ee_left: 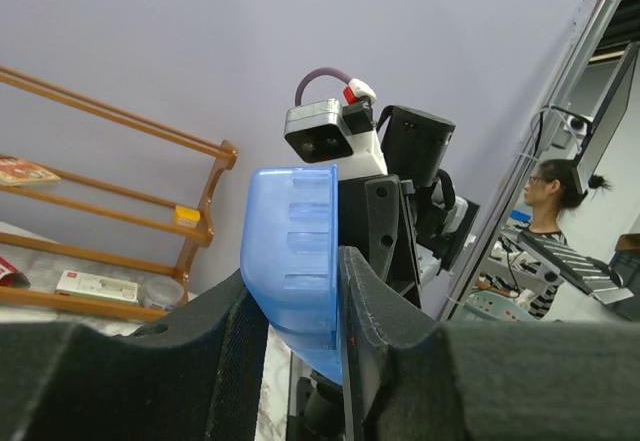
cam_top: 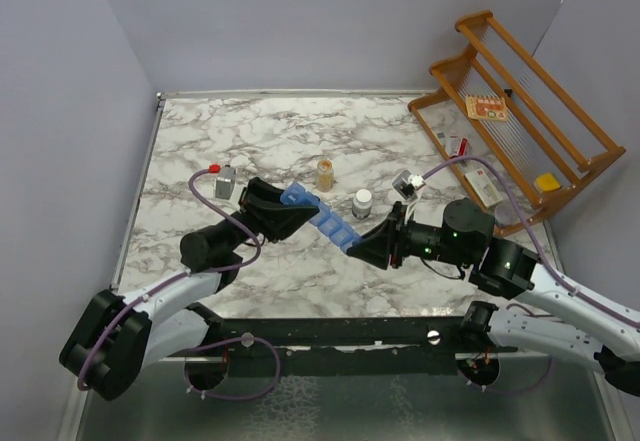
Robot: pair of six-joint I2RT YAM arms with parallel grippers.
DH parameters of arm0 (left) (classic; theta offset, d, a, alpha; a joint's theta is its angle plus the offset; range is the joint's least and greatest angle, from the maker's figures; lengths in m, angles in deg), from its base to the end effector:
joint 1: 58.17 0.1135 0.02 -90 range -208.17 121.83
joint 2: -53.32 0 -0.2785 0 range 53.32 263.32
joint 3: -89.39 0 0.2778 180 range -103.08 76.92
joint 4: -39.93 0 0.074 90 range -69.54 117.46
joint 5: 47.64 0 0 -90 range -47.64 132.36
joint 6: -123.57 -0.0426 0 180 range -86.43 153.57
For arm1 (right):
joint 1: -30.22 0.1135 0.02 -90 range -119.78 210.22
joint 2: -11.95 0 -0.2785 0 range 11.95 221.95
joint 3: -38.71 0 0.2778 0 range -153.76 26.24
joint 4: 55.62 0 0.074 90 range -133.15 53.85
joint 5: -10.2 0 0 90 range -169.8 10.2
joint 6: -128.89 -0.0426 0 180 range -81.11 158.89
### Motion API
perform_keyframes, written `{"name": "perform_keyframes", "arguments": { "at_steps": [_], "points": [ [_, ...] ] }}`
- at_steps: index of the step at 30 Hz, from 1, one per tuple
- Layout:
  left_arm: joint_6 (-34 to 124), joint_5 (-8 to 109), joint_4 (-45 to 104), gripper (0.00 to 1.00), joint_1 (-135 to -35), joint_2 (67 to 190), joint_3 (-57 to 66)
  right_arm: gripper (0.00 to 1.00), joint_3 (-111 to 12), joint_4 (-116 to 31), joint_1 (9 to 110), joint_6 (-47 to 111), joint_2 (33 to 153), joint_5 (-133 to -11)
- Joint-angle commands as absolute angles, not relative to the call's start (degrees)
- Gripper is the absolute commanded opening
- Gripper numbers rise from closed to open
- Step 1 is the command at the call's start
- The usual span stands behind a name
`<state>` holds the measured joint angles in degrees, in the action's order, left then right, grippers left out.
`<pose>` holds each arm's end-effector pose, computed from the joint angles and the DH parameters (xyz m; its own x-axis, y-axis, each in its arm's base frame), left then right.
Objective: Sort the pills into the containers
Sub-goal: Pick up the pill container at the center of the board, then open the pill container.
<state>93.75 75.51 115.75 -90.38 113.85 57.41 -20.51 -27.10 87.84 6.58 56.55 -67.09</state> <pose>0.1580 -0.1271 0.3038 -0.3505 -0.6377 -0.6859 0.9173 -0.0858 -0.3890 0.1006 0.1762 0.3514 -0.6102 0.0114 -0.7922 -0.7242 0.3975 0.5635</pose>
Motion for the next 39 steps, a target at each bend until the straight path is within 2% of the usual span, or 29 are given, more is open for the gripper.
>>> {"name": "perform_keyframes", "arguments": {
  "at_steps": [1, 7, 16, 26, 34, 39],
  "points": [
    [94.6, 75.4, 125.5, 0.02, -90.1, 114.5, 55.7, 0.01, -20.2, -31.1, 88.1, 6.1, 57.0, -67.0],
    [98.2, 70.0, 114.2, 0.0, -90.1, 114.4, 55.6, 0.01, -18.7, -35.0, 88.1, 6.0, 57.3, -67.8],
    [104.8, 60.8, 106.1, 0.0, -90.2, 114.4, 59.5, 0.01, -16.0, -43.1, 88.1, 7.2, 58.1, -68.9],
    [106.5, 50.3, 89.1, 0.0, -90.7, 108.6, 60.6, 0.01, -12.7, -50.1, 88.1, 9.9, 58.0, -76.5],
    [106.8, 47.9, 86.2, 0.0, -90.9, 108.1, 60.6, 0.01, -12.8, -53.0, 88.1, 13.6, 59.6, -84.0],
    [105.8, 46.1, 86.1, 0.0, -90.9, 107.1, 62.2, 0.01, -16.0, -48.7, 88.1, 16.1, 60.4, -84.7]
  ]
}}
